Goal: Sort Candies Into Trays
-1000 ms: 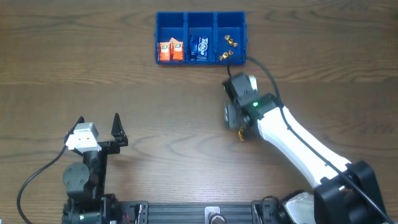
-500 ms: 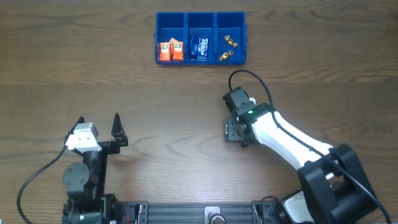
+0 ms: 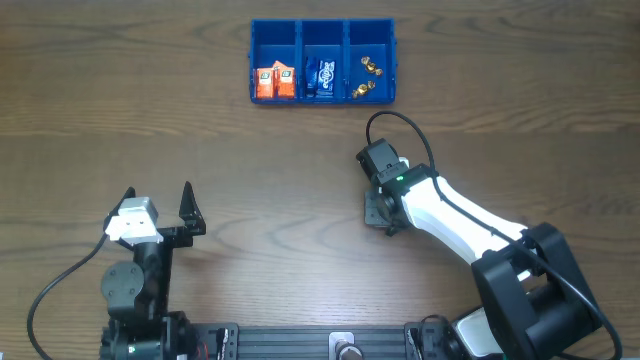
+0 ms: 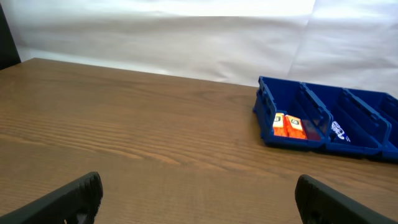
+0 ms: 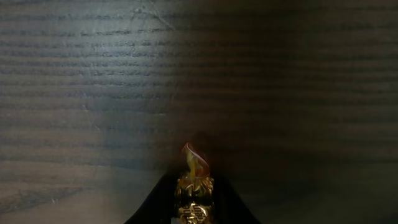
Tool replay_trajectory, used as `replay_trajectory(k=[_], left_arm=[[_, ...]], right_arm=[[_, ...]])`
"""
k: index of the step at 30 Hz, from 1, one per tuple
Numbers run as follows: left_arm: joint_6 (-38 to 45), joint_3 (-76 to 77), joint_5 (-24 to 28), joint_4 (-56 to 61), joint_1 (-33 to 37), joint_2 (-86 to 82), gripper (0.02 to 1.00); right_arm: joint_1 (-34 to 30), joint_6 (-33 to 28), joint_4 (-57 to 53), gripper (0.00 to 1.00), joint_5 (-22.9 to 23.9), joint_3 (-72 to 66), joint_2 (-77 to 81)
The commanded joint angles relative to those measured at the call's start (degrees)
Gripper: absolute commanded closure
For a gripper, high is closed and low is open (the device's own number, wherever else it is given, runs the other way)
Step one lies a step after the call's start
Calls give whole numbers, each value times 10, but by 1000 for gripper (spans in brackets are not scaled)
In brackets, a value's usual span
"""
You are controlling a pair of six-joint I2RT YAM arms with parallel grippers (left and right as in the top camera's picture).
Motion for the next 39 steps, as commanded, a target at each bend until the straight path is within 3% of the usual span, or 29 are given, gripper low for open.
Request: replay_trajectory(k=[1, 8, 14, 22, 30, 33, 37, 39], left_arm=[[4, -10, 10, -20, 2, -3, 20], [4, -10, 10, -20, 2, -3, 20], [4, -10, 10, -20, 2, -3, 23], [4, -10, 10, -20, 2, -3, 20], [4, -10, 10, -20, 2, -3, 20], [4, -10, 10, -20, 2, -3, 20], [4, -10, 10, -20, 2, -3, 20], [4, -10, 10, -20, 2, -3, 20]], right_arm=[[0, 2, 0, 862, 9, 2, 12], [0, -33, -63, 873, 14, 111, -43], [-25, -79, -138, 866, 68, 315, -21], [-74, -111, -68, 862, 120, 550, 153], [-94, -119, 12, 796, 120, 590, 268], [-96, -119, 12, 704, 115, 590, 272], [-96, -126, 12, 408, 116, 590, 272], [-96, -126, 11, 351, 115, 590, 272]])
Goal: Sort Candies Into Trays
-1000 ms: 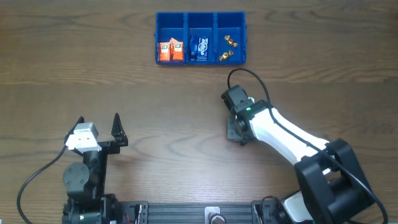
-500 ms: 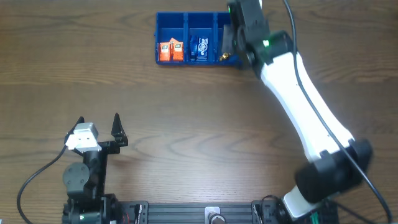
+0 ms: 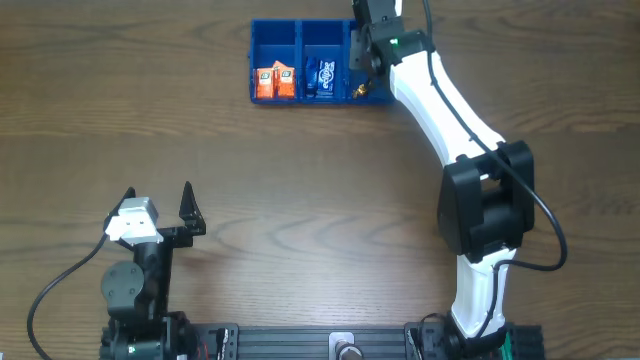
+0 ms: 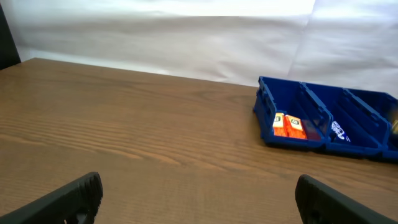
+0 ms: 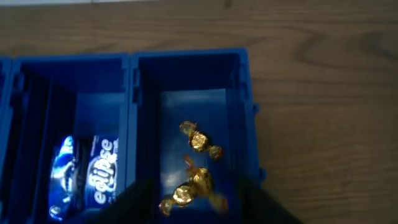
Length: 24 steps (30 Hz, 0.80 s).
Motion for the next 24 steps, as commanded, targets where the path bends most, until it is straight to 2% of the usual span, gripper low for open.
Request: replay_trajectory(k=[1, 8, 10, 12, 17, 24], left_arm=[[4, -10, 10, -20, 2, -3, 23], [4, -10, 10, -20, 2, -3, 20], [4, -10, 10, -20, 2, -3, 20], [4, -10, 10, -20, 2, -3, 20], [4, -10, 10, -20, 2, -3, 20], [4, -10, 10, -20, 2, -3, 20]], right_arm=[[-3, -10, -5, 318, 7, 12, -9], [-9, -24, -56, 200, 9, 2, -70], [-14, -37, -68, 80, 10, -9, -108], [-26, -38, -89, 9, 12, -20, -154], [-61, -45, -74, 1, 11, -123, -303], [-92, -101, 4, 3, 10, -390, -567]])
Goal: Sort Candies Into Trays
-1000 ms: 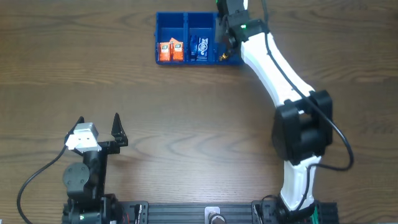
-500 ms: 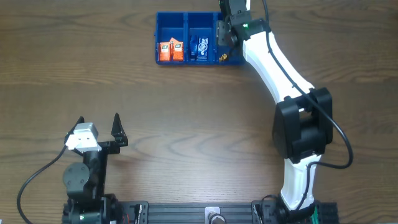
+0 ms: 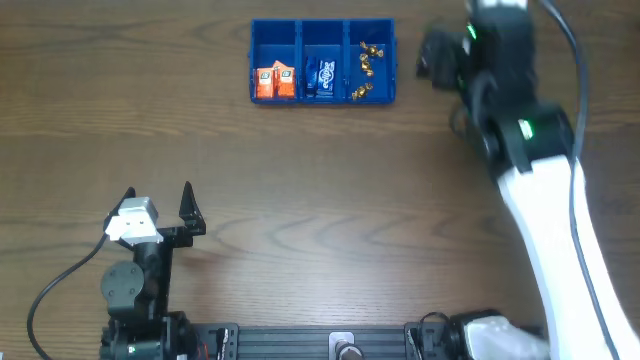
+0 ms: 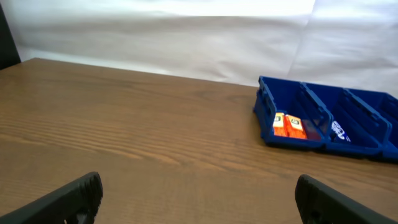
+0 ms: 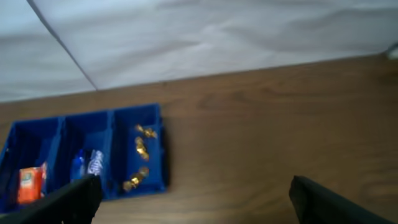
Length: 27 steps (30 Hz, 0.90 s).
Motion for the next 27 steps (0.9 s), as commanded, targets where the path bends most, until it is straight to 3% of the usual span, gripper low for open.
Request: replay_trajectory(k=[1, 4, 8, 12, 16, 27], left_arm=[[4, -10, 10, -20, 2, -3, 20], [4, -10, 10, -20, 2, -3, 20], [4, -10, 10, -20, 2, -3, 20], [4, -10, 10, -20, 2, -3, 20], [4, -10, 10, -20, 2, -3, 20], [4, -10, 10, -20, 2, -3, 20]], right_arm=[[-16, -48, 24, 3, 2, -182, -152], [-17, -44, 86, 3, 0, -294, -249], [-21, -51, 256, 3, -5, -483, -374], [-41, -67, 339, 3, -38, -601, -457], [-77, -67, 354, 3, -87, -655, -529], [-86, -75, 368, 1, -90, -723, -640]])
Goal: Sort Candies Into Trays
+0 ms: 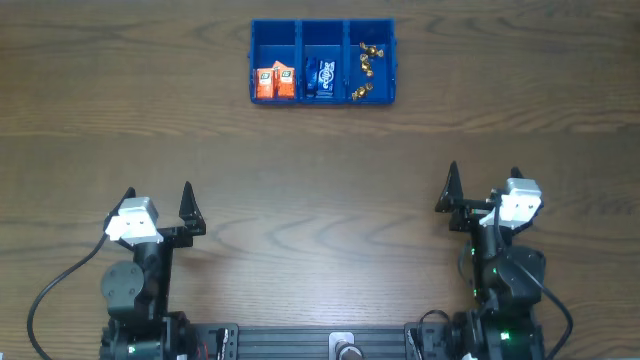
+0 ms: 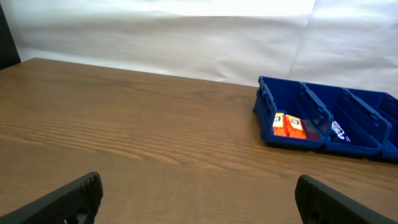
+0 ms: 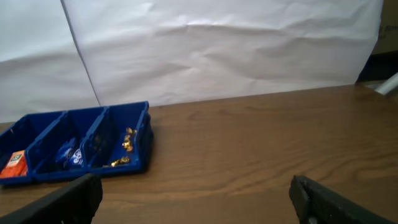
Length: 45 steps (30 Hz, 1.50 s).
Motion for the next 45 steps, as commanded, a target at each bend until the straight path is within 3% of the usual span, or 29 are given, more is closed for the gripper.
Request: replay_trajectory(k=[1, 13, 15, 45], left_arm=[[4, -11, 10, -19, 2, -3, 20], [4, -11, 10, -19, 2, -3, 20], [4, -11, 10, -19, 2, -3, 20], [4, -11, 10, -19, 2, -3, 20]], right_arm=[[-4, -11, 4, 3, -8, -37, -34], [-5, -11, -20, 3, -2, -96, -141], [-6, -10, -38, 3, 20, -96, -141], [-27, -10, -39, 3, 18, -96, -140]])
